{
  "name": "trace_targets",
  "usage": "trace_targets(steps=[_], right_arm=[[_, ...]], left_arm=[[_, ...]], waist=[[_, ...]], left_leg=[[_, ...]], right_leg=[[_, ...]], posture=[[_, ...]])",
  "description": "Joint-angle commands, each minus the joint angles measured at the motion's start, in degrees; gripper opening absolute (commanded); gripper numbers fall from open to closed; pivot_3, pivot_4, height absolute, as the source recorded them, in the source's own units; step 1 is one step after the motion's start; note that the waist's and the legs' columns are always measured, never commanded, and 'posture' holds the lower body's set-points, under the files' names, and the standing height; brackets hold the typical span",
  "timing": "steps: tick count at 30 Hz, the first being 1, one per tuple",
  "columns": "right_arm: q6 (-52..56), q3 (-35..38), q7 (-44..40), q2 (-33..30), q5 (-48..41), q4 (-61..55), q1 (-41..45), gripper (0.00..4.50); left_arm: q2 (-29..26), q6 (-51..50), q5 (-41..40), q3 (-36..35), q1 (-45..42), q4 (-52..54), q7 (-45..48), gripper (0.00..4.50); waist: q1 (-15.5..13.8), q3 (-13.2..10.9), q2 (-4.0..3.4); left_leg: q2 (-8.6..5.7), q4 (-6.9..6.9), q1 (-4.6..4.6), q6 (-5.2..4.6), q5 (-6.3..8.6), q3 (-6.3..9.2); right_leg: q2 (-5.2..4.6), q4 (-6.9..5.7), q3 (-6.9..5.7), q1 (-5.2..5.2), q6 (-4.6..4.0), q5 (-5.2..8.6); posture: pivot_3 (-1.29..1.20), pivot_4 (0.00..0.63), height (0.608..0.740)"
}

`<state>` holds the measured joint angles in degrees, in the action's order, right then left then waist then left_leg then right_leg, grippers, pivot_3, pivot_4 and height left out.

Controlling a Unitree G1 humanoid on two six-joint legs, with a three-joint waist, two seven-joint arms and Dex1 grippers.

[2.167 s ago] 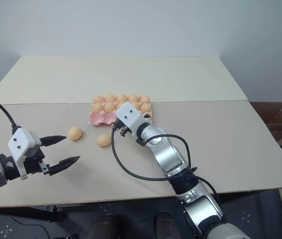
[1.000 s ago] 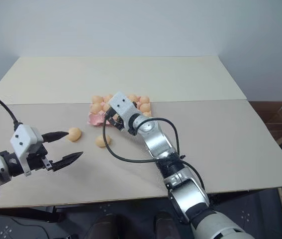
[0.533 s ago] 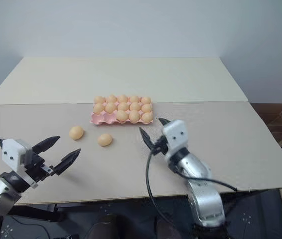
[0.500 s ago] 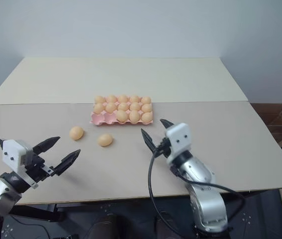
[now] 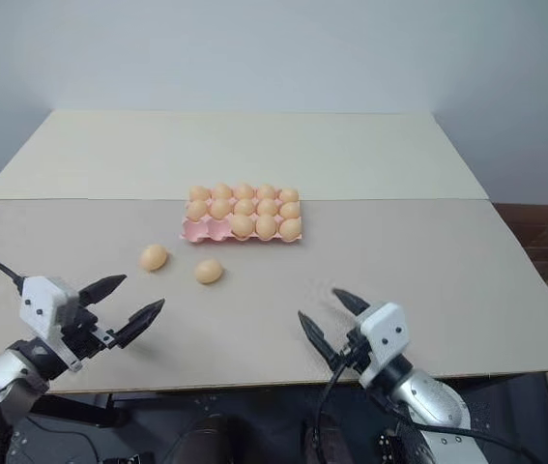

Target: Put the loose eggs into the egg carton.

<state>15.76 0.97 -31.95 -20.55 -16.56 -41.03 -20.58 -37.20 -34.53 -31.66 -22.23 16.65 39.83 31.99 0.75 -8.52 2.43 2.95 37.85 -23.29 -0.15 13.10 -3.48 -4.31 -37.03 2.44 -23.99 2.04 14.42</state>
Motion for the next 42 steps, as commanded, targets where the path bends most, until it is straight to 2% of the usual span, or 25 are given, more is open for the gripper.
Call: trace_targets(steps=[1,7,17,29,42], right_arm=[[-2.11,2.12,-3.06,-2.18,-4.07,-3.33,-1.16,4.01],[-3.98,1.79,-5.19,-4.74,-4.81,-3.85,-3.75,4.01],[-7.59,0.32,-4.31,-4.78,-3.12,-2.24,-4.96,4.01],[-5.31,-0.65,-2.28,-5.25,-3.48,-4.21,-2.01,4.01],[-3.18,-1.58,-0.41,-5.37,-3.85,-5.18,1.07,4.01]], left_arm=[[-2.86,-3.67,-0.16,1.88,-2.14,1.97,-0.33,4.5],[-5.44,-2.37,2.99,6.73,-5.88,0.12,0.72,4.5],[-5.58,-0.24,6.84,10.04,-10.34,-4.72,1.45,4.5],[-7.14,-3.62,10.4,21.09,-26.44,-15.62,6.21,4.5],[-3.92,-6.33,14.05,29.14,-36.54,-24.56,7.88,4.5]], waist=[[0.01,0.0,0.0],[-0.04,0.01,0.01],[-0.06,0.01,0.01],[-0.26,0.02,0.04],[-0.14,0.04,0.07]], left_leg=[[0.0,0.0,0.03,0.0,0.0,0.0],[0.0,0.0,-0.01,0.0,0.0,-0.01],[0.0,0.0,-0.01,0.0,0.0,-0.01],[-0.04,0.0,-0.02,0.0,0.0,0.0],[-0.08,0.02,-0.05,-0.01,-0.01,0.01]], right_leg=[[0.0,0.0,0.0,0.03,-0.02,0.01],[0.0,0.01,0.0,0.03,-0.02,0.05],[0.0,0.0,0.0,0.02,-0.01,0.05],[0.03,-0.02,0.01,0.04,0.02,0.04],[0.04,-0.04,0.02,0.06,0.07,0.04]], posture=[[0.0,0.15,0.74],[0.0,0.15,0.74],[0.0,0.15,0.74],[0.0,0.15,0.74],[0.0,0.15,0.74]])
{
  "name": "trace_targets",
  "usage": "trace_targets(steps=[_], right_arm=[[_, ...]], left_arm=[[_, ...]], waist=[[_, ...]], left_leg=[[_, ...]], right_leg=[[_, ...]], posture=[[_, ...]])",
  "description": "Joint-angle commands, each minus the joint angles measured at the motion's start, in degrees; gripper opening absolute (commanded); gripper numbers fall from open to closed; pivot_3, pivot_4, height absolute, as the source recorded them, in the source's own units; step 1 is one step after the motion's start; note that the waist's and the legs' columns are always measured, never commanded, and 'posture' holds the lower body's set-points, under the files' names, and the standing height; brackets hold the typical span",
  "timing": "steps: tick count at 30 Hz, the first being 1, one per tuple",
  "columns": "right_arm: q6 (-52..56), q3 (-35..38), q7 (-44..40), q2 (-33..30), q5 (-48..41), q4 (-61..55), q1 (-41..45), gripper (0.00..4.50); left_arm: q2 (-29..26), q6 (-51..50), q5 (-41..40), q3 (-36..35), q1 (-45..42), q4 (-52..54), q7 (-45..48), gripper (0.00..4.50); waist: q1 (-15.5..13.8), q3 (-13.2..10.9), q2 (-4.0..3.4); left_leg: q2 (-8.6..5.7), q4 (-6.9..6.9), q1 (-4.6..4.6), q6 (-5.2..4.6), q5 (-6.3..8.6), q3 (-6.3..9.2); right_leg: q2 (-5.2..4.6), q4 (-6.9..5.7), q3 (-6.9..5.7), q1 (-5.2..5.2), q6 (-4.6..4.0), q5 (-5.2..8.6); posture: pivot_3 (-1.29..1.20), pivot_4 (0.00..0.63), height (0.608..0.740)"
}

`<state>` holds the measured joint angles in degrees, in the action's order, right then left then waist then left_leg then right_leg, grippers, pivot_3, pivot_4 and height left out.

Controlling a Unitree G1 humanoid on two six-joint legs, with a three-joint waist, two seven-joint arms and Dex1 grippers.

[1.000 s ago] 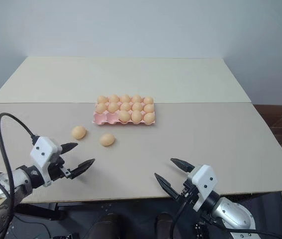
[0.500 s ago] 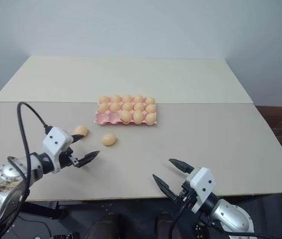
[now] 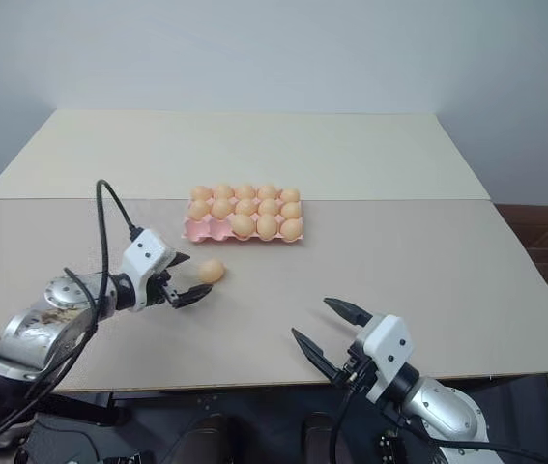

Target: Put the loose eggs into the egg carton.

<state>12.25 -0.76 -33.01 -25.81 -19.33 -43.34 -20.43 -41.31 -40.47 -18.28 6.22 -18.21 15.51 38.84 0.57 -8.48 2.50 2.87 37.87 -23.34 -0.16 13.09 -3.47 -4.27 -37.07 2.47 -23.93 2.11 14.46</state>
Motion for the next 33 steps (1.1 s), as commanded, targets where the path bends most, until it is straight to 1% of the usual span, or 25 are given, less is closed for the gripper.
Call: trace_targets(steps=[1,5,8,12,15,18,20,25,28,32,33], right_arm=[[0.47,0.1,0.75,-0.15,-1.11,-2.93,1.13,4.01],[1.13,-0.19,1.26,-0.26,-1.25,-3.45,1.8,4.01],[1.38,-0.27,1.75,-0.12,-1.18,-3.58,2.29,4.06],[1.87,-0.33,2.2,-0.08,-1.24,-3.76,2.54,4.06],[1.99,-0.27,2.27,-0.17,-1.25,-3.67,2.78,4.06],[1.93,0.22,2.13,-0.31,-1.48,-3.4,3.13,4.06],[1.82,0.48,2.01,-0.38,-1.59,-3.15,3.41,4.06],[1.69,0.6,1.67,-0.6,-1.85,-2.63,4.15,4.06],[1.77,0.68,1.21,-1.09,-2.28,-2.47,4.19,4.06],[1.87,0.8,1.7,-0.88,-2.66,-2.63,4.26,4.06],[1.9,0.87,1.86,-0.8,-2.71,-2.57,4.26,4.06]], left_arm=[[0.28,-0.45,0.82,1.12,-2.12,-0.77,1.38,4.5],[0.22,-1.22,0.81,2.37,-3.64,-2.38,3.19,4.5],[0.37,-1.19,0.95,2.42,-3.86,-3.15,3.73,3.89],[0.85,-0.58,1.36,2.31,-4.22,-4.27,3.75,2.69],[1.19,-0.14,1.89,2.07,-4.17,-4.55,3.25,1.67],[1.88,0.9,2.87,0.25,-3.72,-3.83,0.98,0.75],[2.28,1.25,3.7,-1.13,-3.69,-2.16,-1.06,0.03],[3.07,-0.36,3.94,-4.1,-2.84,3.93,-4.97,0.01],[2.96,-2.13,3.21,-5.69,-0.59,7.93,-5.93,0.01],[2.75,-4.11,1.47,-11.03,4.19,12.52,-6.92,0.01],[2.7,-4.39,0.69,-12.86,5.21,13.16,-6.91,0.18]], waist=[[0.04,0.0,0.0],[0.04,0.0,0.0],[0.05,0.0,0.0],[0.03,0.0,0.0],[0.03,0.0,0.01],[0.03,0.0,0.01],[0.04,0.0,0.01],[0.02,0.01,0.01],[0.11,0.01,0.01],[0.2,0.01,0.01],[0.16,0.01,0.01]], left_leg=[[0.0,0.0,0.0,0.0,0.0,0.0],[0.0,0.0,0.0,0.0,0.0,0.01],[0.0,0.0,-0.01,0.0,0.0,0.01],[0.0,0.01,0.0,0.0,0.0,0.02],[-0.01,0.02,-0.01,0.0,0.0,0.02],[-0.01,0.02,-0.02,0.0,0.0,0.03],[-0.01,0.02,-0.01,-0.01,0.0,0.03],[-0.01,0.02,-0.03,0.0,0.0,0.04],[-0.01,0.02,-0.02,0.0,0.0,0.05],[0.0,0.02,0.01,-0.01,0.0,0.04],[0.01,0.02,0.02,-0.01,0.0,0.05]], right_leg=[[0.0,0.0,0.0,0.0,0.0,0.0],[0.02,-0.02,0.0,0.0,0.0,0.0],[0.01,-0.02,0.0,0.0,0.01,0.0],[0.01,-0.03,0.0,0.0,0.01,0.0],[0.01,-0.03,0.0,0.0,0.01,0.0],[0.01,-0.03,0.0,0.0,0.02,0.01],[0.01,-0.03,0.0,0.0,0.02,0.0],[0.0,-0.03,0.0,0.0,0.03,0.0],[0.0,-0.03,0.01,0.0,0.05,-0.01],[0.01,-0.06,0.03,0.01,0.05,-0.01],[0.01,-0.07,0.02,0.0,0.04,-0.02]], posture=[[0.0,0.15,0.74],[0.0,0.15,0.74],[0.0,0.15,0.74],[0.0,0.15,0.74],[0.0,0.15,0.74],[0.0,0.15,0.74],[0.0,0.15,0.74],[0.0,0.15,0.74],[0.0,0.15,0.74],[0.0,0.15,0.74],[0.0,0.15,0.74]])
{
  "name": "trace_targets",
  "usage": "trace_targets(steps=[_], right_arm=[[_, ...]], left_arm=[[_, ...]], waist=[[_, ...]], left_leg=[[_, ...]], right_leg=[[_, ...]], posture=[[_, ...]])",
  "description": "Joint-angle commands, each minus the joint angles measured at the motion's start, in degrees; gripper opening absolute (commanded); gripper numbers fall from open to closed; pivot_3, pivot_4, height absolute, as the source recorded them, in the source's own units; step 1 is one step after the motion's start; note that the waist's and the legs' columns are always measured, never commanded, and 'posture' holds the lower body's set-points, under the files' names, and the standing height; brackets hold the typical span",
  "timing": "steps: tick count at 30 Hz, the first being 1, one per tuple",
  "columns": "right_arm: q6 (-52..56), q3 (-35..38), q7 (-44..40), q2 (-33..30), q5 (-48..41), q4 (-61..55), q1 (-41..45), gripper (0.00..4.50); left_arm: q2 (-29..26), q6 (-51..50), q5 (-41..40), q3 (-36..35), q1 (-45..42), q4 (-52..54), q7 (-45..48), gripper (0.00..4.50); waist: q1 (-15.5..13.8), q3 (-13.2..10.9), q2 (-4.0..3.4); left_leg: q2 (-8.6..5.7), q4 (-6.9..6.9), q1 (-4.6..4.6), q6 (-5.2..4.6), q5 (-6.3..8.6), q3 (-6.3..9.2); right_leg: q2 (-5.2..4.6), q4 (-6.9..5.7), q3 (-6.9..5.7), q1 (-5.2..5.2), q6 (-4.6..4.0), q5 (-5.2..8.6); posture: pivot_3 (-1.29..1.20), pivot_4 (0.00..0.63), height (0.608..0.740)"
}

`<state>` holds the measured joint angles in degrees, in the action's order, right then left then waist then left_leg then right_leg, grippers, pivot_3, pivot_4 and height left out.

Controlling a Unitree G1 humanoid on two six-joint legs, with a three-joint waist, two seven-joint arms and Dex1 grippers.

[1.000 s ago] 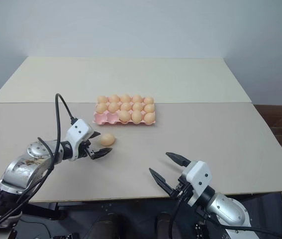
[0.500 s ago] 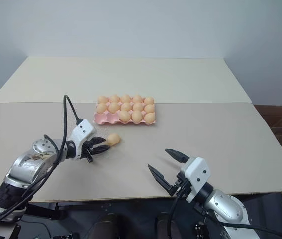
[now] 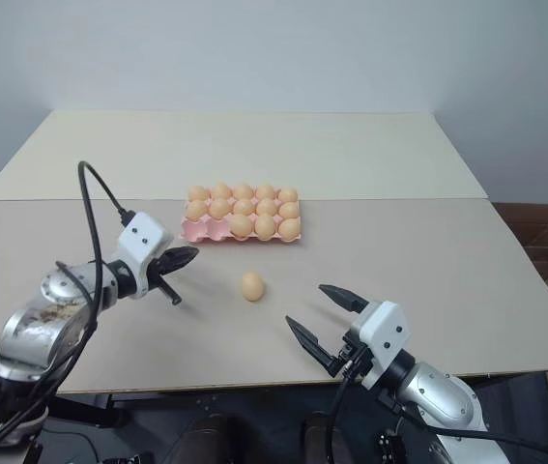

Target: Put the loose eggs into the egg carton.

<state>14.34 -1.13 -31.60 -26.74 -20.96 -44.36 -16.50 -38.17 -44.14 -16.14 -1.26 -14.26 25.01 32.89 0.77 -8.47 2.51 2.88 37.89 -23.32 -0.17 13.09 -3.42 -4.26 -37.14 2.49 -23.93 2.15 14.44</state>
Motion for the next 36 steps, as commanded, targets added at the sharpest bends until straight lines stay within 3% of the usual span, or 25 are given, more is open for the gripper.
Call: trace_targets(steps=[1,7,14,22,28,36], right_arm=[[-0.09,1.27,0.35,-0.08,-1.17,-1.54,0.23,4.06],[-0.56,2.57,-3.14,-3.25,-2.56,-0.23,-1.49,4.06],[-0.24,2.81,-3.94,-4.0,-2.87,-0.02,-1.85,4.06],[1.84,3.61,-5.42,-6.38,-5.24,-1.35,-2.49,4.06],[1.99,4.5,-7.73,-8.74,-7.25,-1.48,1.32,4.06],[4.38,6.83,-10.31,-12.41,-11.18,-2.58,1.05,4.06]], left_arm=[[-1.01,-1.0,-2.38,-6.45,1.86,4.05,-0.03,0.38],[-5.13,-1.95,-8.64,-8.17,5.59,6.09,7.68,2.01],[-7.82,-0.59,-10.39,-3.97,7.78,9.44,11.97,4.26],[-10.37,-0.64,-8.44,-1.03,7.03,8.99,12.03,4.26],[-4.58,-4.13,-5.25,5.86,-1.56,4.17,6.63,4.26],[-2.42,-8.56,-6.53,7.67,-0.85,8.32,4.78,4.26]], waist=[[-0.06,0.0,0.0],[-0.23,0.0,0.0],[-0.15,0.0,0.0],[-0.16,0.0,0.0],[-0.7,0.01,0.05],[-0.54,0.01,0.05]], left_leg=[[0.0,0.0,0.01,0.0,0.0,0.01],[-0.03,0.0,0.03,0.0,0.0,-0.01],[-0.02,0.0,0.07,0.0,0.0,-0.02],[-0.02,0.0,0.09,0.0,0.0,-0.02],[-0.05,0.06,0.22,0.0,0.0,0.02],[-0.04,0.06,0.21,0.0,0.01,0.11]], right_leg=[[0.0,-0.01,0.0,0.01,0.0,0.0],[-0.06,0.04,-0.03,0.08,0.01,0.01],[-0.03,0.03,-0.02,0.1,0.0,0.0],[-0.03,0.04,-0.01,0.12,0.0,0.0],[-0.02,0.1,-0.06,0.38,0.03,-0.01],[0.0,0.13,-0.11,0.44,0.08,0.03]], posture=[[0.0,0.15,0.74],[0.0,0.15,0.74],[0.0,0.15,0.74],[0.0,0.15,0.74],[0.0,0.15,0.74],[0.0,0.15,0.74]])
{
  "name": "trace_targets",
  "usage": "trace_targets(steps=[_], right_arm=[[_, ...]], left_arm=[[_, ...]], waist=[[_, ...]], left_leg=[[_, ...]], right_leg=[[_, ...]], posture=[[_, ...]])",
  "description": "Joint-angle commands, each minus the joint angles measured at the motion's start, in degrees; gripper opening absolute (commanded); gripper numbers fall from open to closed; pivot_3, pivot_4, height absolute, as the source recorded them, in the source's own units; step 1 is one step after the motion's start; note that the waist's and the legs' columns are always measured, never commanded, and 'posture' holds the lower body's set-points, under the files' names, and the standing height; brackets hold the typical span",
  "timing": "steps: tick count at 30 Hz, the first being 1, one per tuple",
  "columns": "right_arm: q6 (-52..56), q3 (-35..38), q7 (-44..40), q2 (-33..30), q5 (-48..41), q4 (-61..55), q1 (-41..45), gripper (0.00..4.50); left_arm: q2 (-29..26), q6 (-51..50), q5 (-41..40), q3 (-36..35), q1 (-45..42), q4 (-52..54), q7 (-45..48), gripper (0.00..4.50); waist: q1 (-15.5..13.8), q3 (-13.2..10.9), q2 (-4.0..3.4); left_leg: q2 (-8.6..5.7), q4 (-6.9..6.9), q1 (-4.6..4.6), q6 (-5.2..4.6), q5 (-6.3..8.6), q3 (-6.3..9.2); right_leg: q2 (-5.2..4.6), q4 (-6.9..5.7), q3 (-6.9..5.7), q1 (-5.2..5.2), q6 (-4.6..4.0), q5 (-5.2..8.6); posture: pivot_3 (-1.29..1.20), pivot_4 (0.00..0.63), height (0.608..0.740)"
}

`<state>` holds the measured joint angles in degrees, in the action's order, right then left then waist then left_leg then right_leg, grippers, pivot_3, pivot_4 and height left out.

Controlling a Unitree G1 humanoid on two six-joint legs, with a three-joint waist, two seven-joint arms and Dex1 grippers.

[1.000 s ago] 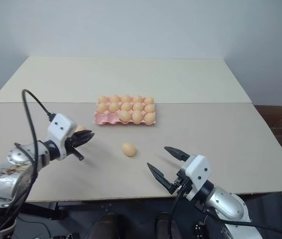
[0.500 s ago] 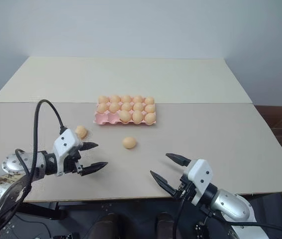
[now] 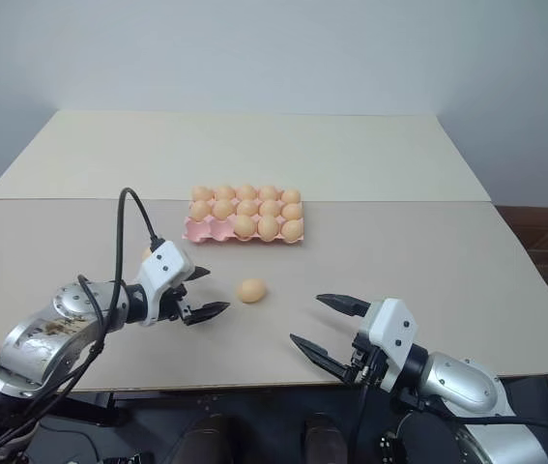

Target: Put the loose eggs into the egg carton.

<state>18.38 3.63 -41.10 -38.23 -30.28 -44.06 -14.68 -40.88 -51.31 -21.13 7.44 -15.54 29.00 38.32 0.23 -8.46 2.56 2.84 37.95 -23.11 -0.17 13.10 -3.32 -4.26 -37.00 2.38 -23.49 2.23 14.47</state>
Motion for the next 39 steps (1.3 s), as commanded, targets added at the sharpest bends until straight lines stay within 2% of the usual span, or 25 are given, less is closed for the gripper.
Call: trace_targets(steps=[1,11,22,28,39], right_arm=[[0.31,2.22,-0.75,-1.0,-1.97,-3.01,-1.08,4.06],[0.35,2.85,-0.84,-1.48,-2.68,-3.2,-2.69,4.06],[1.63,4.97,-2.0,-3.61,-5.0,-4.51,-4.56,4.06],[2.24,4.79,-1.82,-3.79,-5.1,-4.42,-3.81,4.06],[2.59,3.97,-1.39,-3.34,-4.88,-4.24,-2.02,4.06]], left_arm=[[0.44,-1.87,-1.68,-1.4,0.76,5.27,-1.12,4.26],[0.34,-5.02,-1.88,-1.1,2.03,12.17,-4.87,4.26],[-3.61,-3.92,-4.91,-0.27,3.23,13.55,0.71,4.26],[-0.04,-4.37,-3.26,0.44,1.35,10.52,-3.46,4.26],[7.16,-1.74,1.45,8.67,-5.52,-1.08,-5.14,4.26]], waist=[[0.0,0.0,0.0],[-0.07,0.0,0.01],[-0.16,-0.01,0.01],[-0.32,-0.01,0.02],[-0.63,-0.02,0.03]], left_leg=[[0.0,0.0,0.01,0.0,0.0,0.0],[0.0,0.0,0.23,0.0,0.0,0.0],[0.0,0.0,0.23,0.0,0.0,-0.01],[-0.01,0.0,0.23,0.0,0.0,0.0],[-0.03,0.0,0.21,0.0,0.0,0.02]], right_leg=[[-0.02,0.0,0.01,0.01,0.0,0.0],[-0.03,0.01,0.01,0.23,0.0,0.01],[-0.04,0.03,0.01,0.24,0.0,0.02],[-0.04,0.06,0.0,0.25,0.0,0.02],[-0.03,0.13,-0.01,0.28,0.01,0.01]], posture=[[0.0,0.15,0.74],[0.0,0.15,0.74],[0.0,0.15,0.74],[0.0,0.15,0.74],[0.0,0.15,0.74]])
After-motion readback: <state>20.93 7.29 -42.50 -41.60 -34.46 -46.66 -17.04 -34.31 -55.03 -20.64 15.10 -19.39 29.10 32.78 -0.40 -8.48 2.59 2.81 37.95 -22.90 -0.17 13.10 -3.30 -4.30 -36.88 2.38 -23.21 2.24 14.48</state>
